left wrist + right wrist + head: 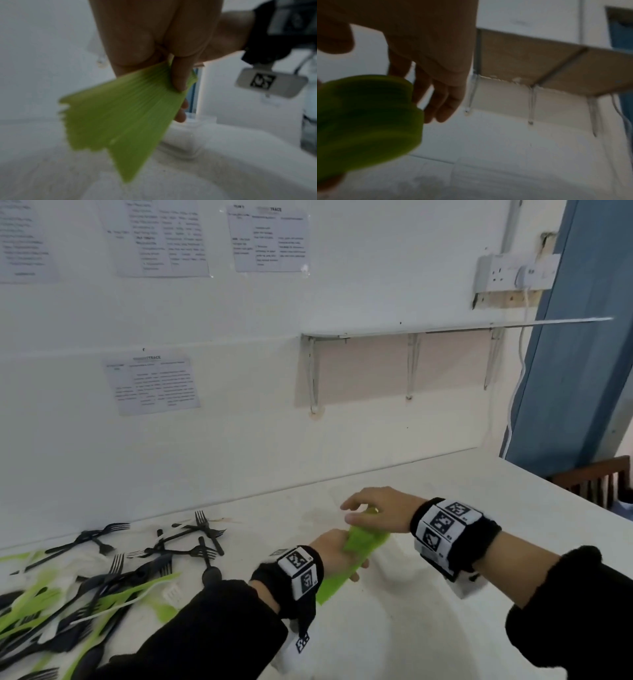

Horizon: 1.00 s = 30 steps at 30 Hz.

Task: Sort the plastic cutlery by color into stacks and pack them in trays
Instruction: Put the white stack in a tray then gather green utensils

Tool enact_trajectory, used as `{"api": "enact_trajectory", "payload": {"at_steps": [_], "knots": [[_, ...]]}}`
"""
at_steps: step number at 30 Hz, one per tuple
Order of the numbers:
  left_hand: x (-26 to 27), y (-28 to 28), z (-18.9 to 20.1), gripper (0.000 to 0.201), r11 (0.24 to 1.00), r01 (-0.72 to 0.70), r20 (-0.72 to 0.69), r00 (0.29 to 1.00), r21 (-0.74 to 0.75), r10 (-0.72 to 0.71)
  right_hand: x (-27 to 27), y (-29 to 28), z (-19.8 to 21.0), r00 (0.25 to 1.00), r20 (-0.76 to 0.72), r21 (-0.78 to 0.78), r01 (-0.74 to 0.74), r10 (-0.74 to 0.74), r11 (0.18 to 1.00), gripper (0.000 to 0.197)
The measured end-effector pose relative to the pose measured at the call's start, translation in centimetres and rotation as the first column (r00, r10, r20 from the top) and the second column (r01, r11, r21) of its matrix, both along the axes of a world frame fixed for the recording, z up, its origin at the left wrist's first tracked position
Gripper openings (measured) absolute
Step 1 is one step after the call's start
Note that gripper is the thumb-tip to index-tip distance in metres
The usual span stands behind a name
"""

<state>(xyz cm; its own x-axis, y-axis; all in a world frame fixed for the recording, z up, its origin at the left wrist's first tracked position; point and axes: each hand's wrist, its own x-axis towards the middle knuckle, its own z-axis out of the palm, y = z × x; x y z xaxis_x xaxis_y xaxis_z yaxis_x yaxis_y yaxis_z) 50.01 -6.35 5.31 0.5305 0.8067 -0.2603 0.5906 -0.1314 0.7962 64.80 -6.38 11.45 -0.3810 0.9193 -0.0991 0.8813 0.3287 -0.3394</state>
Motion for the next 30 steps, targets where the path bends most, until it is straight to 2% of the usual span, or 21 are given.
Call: {"api": "enact_trajectory", "payload": {"at_steps": [1, 2, 4, 6, 10, 13, 17, 20, 23, 26, 30], "knots": [[0.3, 0.3, -0.1, 0.027, 0.990, 0.037, -0.125, 0.992, 0.137, -0.020, 0.3, 0.3, 0.1, 0.998, -0.025, -0.050, 0.048, -0.049, 0.998, 0.046], [0.5, 0.6, -0.2, 0.030, 0.966, 0.090, -0.235, 0.972, 0.244, -0.032, 0.7, 0.6, 0.2, 0.997, 0.021, -0.096, 0.070, -0.068, 0.993, 0.050], [1.2, 1.3, -0.2, 0.034, 0.915, 0.177, -0.380, 0.924, 0.363, -0.028, 1.5, 1.4, 0.0, 0.986, 0.159, -0.187, 0.086, -0.057, 0.978, 0.056], [2.0, 1.8, 0.1, 0.033, 0.884, 0.191, -0.452, 0.892, 0.427, 0.025, 2.6, 2.1, 0.0, 0.978, 0.206, -0.261, 0.098, -0.043, 0.960, 0.052], [4.4, 2.7, 0.7, 0.038, 0.798, 0.249, -0.551, 0.826, 0.549, 0.122, 4.9, 3.1, 0.3, 0.987, 0.161, -0.321, 0.074, -0.022, 0.944, 0.046], [6.5, 3.5, 0.4, 0.039, 0.752, 0.271, -0.557, 0.817, 0.601, 0.150, 6.7, 4.3, 0.3, 0.986, 0.165, -0.325, 0.056, -0.002, 0.944, 0.043], [8.9, 3.9, -0.3, 0.039, 0.790, 0.178, -0.517, 0.834, 0.586, 0.196, 9.0, 5.5, -0.2, 0.986, 0.154, -0.325, -0.003, 0.056, 0.946, 0.039], [10.6, 3.9, -0.6, 0.041, 0.806, 0.091, -0.509, 0.815, 0.585, 0.277, 10.3, 6.1, -0.6, 0.980, 0.178, -0.297, -0.035, 0.091, 0.954, 0.047], [12.1, 3.8, -0.8, 0.044, 0.829, -0.009, -0.449, 0.837, 0.559, 0.312, 11.2, 6.6, -1.1, 0.966, 0.232, -0.259, -0.055, 0.117, 0.964, 0.053], [13.2, 4.0, -1.2, 0.049, 0.794, -0.023, -0.409, 0.848, 0.607, 0.338, 11.8, 6.9, -2.0, 0.940, 0.299, -0.219, -0.100, 0.164, 0.971, 0.048], [14.4, 4.8, -1.8, 0.057, 0.822, -0.023, -0.423, 0.849, 0.568, 0.316, 12.8, 7.7, -3.5, 0.924, 0.329, -0.171, -0.143, 0.193, 0.975, 0.041]]}}
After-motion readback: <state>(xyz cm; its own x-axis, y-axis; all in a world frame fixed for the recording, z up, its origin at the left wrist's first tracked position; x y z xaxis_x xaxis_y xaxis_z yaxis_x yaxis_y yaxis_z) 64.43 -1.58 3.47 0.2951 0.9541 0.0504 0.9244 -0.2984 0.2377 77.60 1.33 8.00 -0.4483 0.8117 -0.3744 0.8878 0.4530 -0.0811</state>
